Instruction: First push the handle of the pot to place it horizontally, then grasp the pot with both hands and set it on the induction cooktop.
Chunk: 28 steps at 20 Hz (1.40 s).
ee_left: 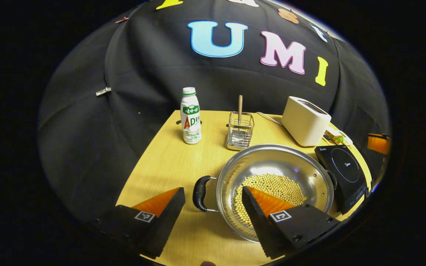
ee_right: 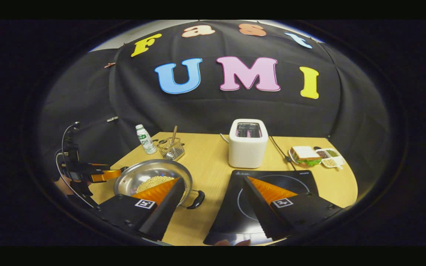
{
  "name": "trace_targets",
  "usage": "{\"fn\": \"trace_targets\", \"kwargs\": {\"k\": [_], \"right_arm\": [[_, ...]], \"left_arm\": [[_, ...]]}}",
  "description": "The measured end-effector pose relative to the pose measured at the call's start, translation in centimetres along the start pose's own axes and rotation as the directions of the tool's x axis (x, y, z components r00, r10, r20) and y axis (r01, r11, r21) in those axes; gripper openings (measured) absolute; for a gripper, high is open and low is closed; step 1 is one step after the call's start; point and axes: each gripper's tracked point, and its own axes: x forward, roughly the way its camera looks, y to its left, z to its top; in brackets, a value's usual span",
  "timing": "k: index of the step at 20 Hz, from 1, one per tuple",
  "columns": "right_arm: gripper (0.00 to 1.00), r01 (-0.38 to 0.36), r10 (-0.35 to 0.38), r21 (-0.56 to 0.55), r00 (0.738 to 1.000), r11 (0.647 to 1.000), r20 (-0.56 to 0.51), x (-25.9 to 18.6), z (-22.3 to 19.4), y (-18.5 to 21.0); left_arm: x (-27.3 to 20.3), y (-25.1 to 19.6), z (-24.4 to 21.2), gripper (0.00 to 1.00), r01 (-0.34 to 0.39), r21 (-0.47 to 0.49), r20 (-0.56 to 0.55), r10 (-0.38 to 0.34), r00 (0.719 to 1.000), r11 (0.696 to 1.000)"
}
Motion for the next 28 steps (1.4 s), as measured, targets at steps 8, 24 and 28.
{"fn": "trace_targets", "kwargs": {"k": [8, 24, 28], "right_arm": [[0.99, 0.001, -0.003, -0.006, 0.978, 1.000, -0.209, 5.3, -6.6, 2.2], [0.67, 0.132, -0.076, 0.095, 0.890, 0.987, -0.449, 12.4, -13.5, 3.5], [0.62, 0.126, -0.069, 0.100, 0.893, 0.987, -0.444, 12.8, -13.2, 3.3]], "left_arm": [[4.1, 0.7, -2.5, 0.95, 0.027, -0.020, -0.112, -0.030, 0.993, 0.999], [7.4, 0.1, -3.4, 0.71, 0.070, -0.006, -0.164, -0.070, 0.984, 0.998], [6.9, -0.1, -3.6, 0.65, 0.071, -0.038, -0.163, -0.076, 0.984, 0.997]]}}
